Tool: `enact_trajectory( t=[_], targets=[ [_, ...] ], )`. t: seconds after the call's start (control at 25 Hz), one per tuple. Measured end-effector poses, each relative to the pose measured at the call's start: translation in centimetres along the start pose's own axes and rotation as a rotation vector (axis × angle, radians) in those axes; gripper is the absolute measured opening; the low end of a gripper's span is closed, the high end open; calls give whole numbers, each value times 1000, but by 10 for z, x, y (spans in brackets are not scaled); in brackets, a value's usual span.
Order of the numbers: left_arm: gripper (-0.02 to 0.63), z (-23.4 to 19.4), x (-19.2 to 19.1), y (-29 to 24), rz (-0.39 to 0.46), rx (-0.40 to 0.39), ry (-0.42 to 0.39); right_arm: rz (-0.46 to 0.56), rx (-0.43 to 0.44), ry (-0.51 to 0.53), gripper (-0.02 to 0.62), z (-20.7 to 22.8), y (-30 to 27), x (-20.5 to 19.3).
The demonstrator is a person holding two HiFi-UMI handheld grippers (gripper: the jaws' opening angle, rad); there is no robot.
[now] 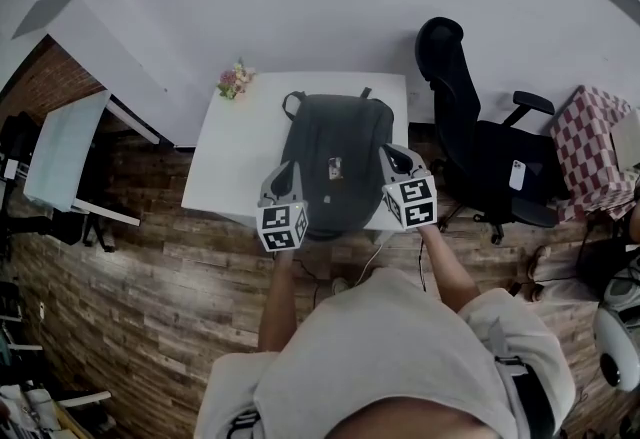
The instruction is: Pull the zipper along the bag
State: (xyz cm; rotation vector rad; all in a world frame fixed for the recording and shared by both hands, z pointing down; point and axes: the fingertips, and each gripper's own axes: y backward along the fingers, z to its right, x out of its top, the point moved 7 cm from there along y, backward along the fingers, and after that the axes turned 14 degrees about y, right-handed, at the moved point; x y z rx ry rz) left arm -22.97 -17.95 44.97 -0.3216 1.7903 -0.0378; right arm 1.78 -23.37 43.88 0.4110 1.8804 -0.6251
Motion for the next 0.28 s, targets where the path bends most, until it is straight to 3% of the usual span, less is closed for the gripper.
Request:
enact_trajectory(
  t=[0.28],
  targets=[
    [28,3,-3,-2,-9,-4,-6,-6,7,6,14,1,0,-2]
  ],
)
